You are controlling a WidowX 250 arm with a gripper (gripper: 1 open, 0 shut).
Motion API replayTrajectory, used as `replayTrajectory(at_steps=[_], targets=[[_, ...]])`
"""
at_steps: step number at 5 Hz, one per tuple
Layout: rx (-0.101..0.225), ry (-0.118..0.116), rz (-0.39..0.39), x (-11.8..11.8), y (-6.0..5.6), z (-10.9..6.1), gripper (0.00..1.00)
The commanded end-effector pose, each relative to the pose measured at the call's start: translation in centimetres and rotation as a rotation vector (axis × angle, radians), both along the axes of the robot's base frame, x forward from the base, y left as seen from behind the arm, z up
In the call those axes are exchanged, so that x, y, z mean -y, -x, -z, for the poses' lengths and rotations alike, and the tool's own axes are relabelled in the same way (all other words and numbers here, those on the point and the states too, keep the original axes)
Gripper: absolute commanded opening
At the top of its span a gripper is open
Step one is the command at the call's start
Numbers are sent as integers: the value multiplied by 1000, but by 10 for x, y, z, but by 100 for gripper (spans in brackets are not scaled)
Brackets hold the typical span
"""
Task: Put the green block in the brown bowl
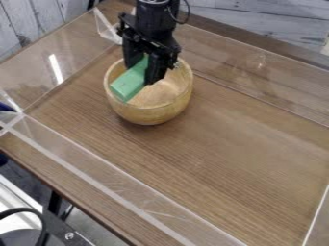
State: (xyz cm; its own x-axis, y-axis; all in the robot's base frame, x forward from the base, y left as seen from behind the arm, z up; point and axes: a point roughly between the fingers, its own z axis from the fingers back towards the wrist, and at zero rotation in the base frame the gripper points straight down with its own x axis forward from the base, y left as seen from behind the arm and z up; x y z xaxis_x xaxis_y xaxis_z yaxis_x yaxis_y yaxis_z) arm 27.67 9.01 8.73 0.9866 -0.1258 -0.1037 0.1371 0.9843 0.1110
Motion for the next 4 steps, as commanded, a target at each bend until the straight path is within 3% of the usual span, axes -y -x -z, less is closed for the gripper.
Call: replayTrajectory(at_steps=[1, 4], targets=[[46, -1, -5, -6, -11, -15, 0], [5, 33, -43, -3, -10, -4, 0]])
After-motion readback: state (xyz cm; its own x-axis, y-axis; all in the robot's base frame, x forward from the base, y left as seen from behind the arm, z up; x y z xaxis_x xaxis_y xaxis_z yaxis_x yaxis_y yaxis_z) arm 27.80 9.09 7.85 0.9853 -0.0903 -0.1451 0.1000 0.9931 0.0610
